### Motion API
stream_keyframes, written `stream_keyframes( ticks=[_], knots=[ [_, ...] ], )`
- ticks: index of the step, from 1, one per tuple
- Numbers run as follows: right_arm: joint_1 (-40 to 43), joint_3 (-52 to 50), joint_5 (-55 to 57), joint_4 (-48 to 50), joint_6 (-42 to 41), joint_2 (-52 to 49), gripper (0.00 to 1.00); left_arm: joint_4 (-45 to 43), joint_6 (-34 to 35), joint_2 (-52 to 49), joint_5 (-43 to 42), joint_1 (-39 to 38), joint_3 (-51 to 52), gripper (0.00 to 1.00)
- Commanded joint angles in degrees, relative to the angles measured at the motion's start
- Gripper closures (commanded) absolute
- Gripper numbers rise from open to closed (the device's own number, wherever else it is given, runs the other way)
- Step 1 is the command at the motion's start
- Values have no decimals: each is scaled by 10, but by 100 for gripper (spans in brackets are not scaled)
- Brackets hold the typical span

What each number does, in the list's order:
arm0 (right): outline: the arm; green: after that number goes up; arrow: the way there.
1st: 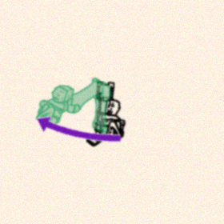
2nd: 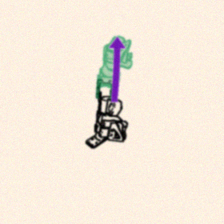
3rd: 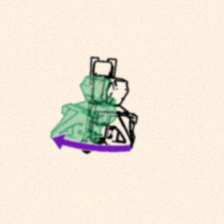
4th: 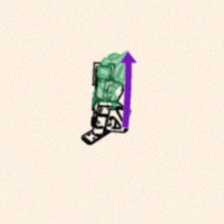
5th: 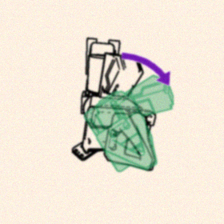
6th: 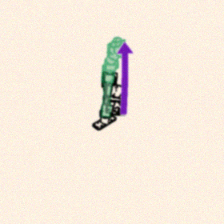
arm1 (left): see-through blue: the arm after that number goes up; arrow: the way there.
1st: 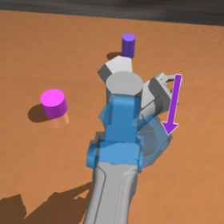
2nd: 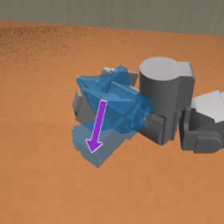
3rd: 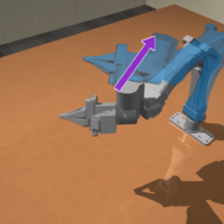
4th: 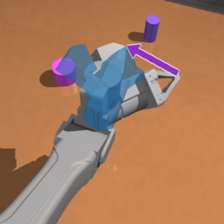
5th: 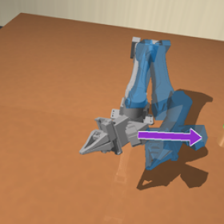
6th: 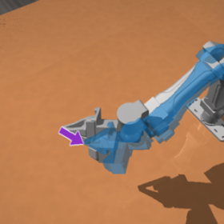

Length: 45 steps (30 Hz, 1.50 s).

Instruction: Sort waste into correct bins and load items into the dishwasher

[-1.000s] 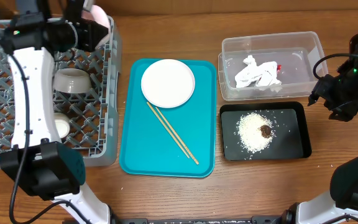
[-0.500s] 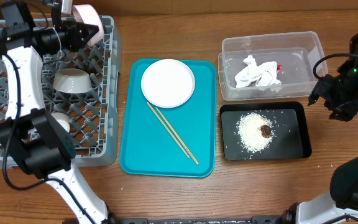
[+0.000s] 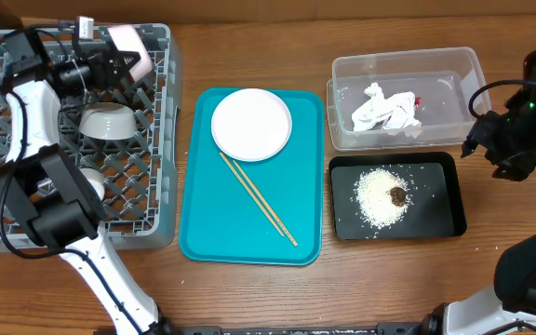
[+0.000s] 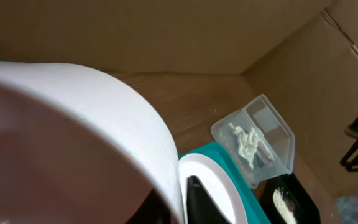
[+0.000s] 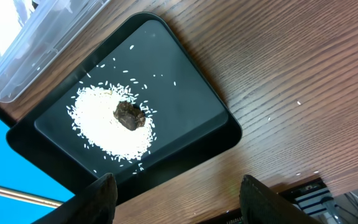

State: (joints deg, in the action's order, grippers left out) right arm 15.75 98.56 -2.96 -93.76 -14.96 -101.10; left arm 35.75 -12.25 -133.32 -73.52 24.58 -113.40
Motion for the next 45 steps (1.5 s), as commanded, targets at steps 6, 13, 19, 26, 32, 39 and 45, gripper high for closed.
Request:
stream_keyframes(
  ticks=[6,13,19,26,32,39,45],
  knots=[
    [0,-1,3,-3,-2,21,35,4,3,-10,-9,32,-6,78],
    [0,-1,3,-5,-2,21,36,12,3,-10,0,33,-6,74],
    [0,-1,3,-6,-2,21,36,52,3,-10,57,33,-6,87],
    [0,-1,3,-5,-2,21,36,57,37,-9,-39,33,-19,75],
    [0,-1,3,-5,-2,21,35,80,50,30,7,24,-27,71],
    [0,-1,3,-1,0,21,34,98,109,118,243,-20,-27,64],
    [0,-1,3,4,0,21,34,99,139,158,511,-106,-27,39]
  ],
)
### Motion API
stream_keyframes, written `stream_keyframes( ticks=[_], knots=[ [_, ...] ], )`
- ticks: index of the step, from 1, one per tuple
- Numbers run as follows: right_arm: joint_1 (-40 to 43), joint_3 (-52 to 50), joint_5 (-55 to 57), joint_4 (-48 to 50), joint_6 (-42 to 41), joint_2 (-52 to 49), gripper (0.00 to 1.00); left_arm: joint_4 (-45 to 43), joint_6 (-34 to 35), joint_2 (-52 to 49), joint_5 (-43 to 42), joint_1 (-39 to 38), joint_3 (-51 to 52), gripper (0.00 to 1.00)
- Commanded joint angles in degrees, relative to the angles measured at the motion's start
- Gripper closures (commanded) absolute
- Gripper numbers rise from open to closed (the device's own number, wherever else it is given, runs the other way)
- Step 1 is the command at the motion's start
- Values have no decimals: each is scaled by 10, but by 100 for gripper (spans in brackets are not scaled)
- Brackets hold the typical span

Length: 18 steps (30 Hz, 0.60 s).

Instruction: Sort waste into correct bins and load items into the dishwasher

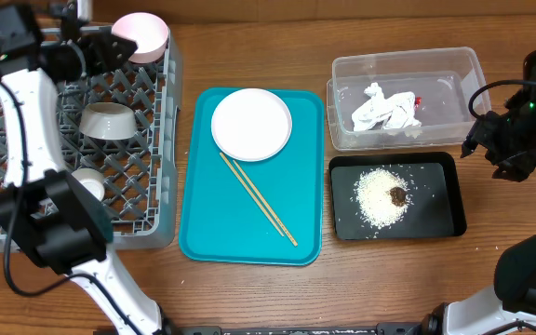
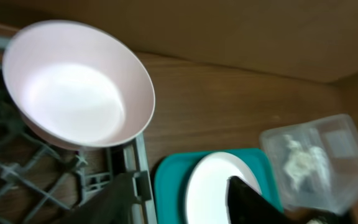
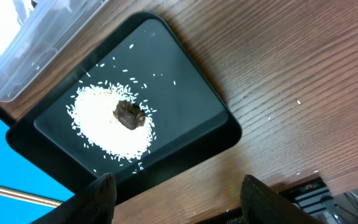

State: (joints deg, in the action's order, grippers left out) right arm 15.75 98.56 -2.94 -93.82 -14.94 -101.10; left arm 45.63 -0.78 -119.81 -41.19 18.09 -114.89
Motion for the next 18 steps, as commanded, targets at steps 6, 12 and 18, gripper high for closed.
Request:
stream_keyframes(
  ticks=[6,12,18],
  knots=[
    [0,-1,3,5,0,21,34,-14,-34,10,403,-136,-12,21],
    [0,-1,3,6,0,21,33,-43,-69,-14,561,-191,-12,16],
    [0,-1,3,5,0,21,33,-53,-70,-28,567,-193,-12,19]
  ],
)
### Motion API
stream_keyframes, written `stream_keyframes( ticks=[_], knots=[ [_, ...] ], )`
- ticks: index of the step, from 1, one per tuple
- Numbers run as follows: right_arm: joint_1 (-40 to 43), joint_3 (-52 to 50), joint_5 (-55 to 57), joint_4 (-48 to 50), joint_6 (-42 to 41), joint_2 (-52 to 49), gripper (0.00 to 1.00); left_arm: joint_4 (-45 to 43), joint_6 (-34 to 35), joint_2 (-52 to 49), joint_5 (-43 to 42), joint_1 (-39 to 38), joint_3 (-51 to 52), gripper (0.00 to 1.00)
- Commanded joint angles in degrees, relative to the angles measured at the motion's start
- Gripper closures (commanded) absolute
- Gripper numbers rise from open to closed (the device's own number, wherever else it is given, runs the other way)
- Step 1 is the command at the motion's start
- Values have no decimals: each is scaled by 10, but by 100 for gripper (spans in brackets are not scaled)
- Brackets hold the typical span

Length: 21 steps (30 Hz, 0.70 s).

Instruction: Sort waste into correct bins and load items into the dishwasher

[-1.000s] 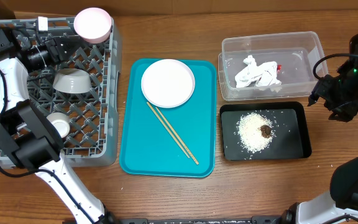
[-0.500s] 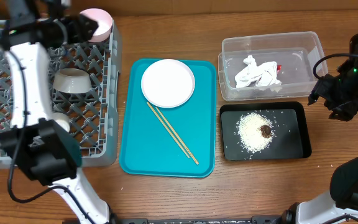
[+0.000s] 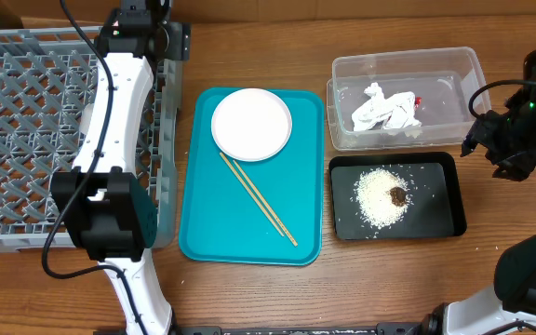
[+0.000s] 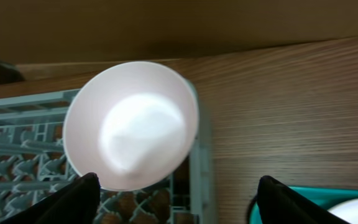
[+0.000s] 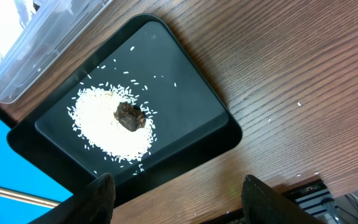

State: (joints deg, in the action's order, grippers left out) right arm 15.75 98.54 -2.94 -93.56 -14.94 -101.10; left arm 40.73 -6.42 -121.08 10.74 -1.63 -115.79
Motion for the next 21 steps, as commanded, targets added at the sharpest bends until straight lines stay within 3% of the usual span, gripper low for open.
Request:
stream_keyframes(
  ticks=[1,21],
  knots=[
    [0,-1,3,2,0,21,33,-5,-13,-21,47,5,-3,18],
    [0,-1,3,-3,0,21,33,-12,-29,-87,37,5,-3,17]
  ],
)
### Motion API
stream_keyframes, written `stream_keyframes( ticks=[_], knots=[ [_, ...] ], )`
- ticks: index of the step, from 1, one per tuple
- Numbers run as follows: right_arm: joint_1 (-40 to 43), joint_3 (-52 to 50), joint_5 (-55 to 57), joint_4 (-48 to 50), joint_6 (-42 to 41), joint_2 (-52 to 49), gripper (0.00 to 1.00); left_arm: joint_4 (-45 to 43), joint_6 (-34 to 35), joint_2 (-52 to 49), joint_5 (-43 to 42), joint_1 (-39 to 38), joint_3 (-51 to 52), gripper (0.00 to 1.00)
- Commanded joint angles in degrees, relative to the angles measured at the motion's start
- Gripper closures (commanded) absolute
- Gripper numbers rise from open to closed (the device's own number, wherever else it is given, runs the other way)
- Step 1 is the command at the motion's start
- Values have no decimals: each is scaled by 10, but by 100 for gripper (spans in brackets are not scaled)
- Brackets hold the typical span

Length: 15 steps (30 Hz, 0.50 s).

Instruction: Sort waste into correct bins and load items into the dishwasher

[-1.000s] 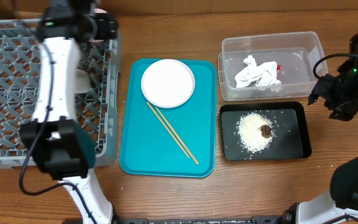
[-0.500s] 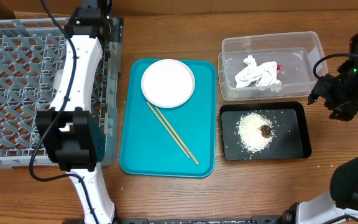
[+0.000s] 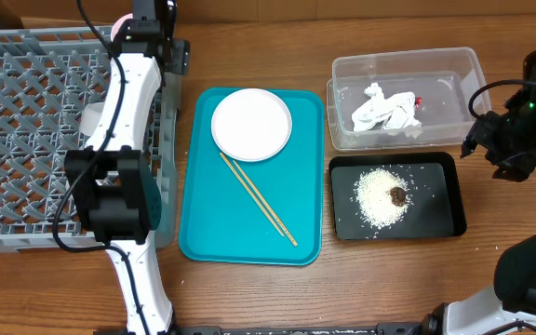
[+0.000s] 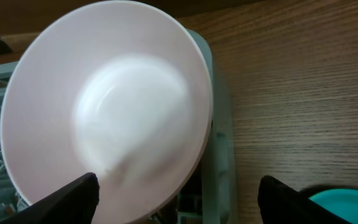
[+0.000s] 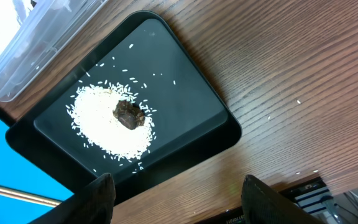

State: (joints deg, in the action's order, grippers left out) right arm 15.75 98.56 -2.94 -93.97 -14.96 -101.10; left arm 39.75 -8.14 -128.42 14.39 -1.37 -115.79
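Observation:
A pale pink bowl (image 4: 104,112) rests tilted at the far right corner of the grey dishwasher rack (image 3: 26,140); from overhead only its edge (image 3: 119,20) shows beside the arm. My left gripper (image 4: 179,208) hangs open just above it, one finger on each side, touching nothing. On the teal tray (image 3: 212,214) lie a white plate (image 3: 251,124) and a pair of chopsticks (image 3: 259,200). At the table's right edge, my right gripper (image 5: 185,199) is open and empty over bare wood beside the black tray (image 5: 191,99).
A clear plastic bin (image 3: 408,56) at the far right holds crumpled white tissue (image 3: 386,109). The black tray (image 3: 435,214) in front of it carries a heap of rice (image 3: 380,195) with a brown scrap on it. A cardboard wall runs along the far edge.
My left gripper is closer to the pink bowl, which now fills most of the left wrist view. It is still open. The bowl and the right arm have not moved.
First my left gripper held the pink bowl over the far side of the rack. Then the bowl sat at the rack's far right corner with the gripper open beside it. After that the gripper looked down on the bowl from above, and now from nearer.

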Motion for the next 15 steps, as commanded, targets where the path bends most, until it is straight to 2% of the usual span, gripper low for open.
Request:
stream_keyframes(
  ticks=[1,4,9,15],
  knots=[
    [0,-1,3,1,0,21,33,-2,-12,-15,-3,2,-3,20],
    [0,-1,3,2,0,21,33,2,-11,-15,-9,2,-3,34],
    [0,-1,3,2,0,21,33,3,-11,-16,-9,2,-2,52],
    [0,-1,3,2,0,21,33,-4,-11,-17,-9,2,-2,59]
  ],
)
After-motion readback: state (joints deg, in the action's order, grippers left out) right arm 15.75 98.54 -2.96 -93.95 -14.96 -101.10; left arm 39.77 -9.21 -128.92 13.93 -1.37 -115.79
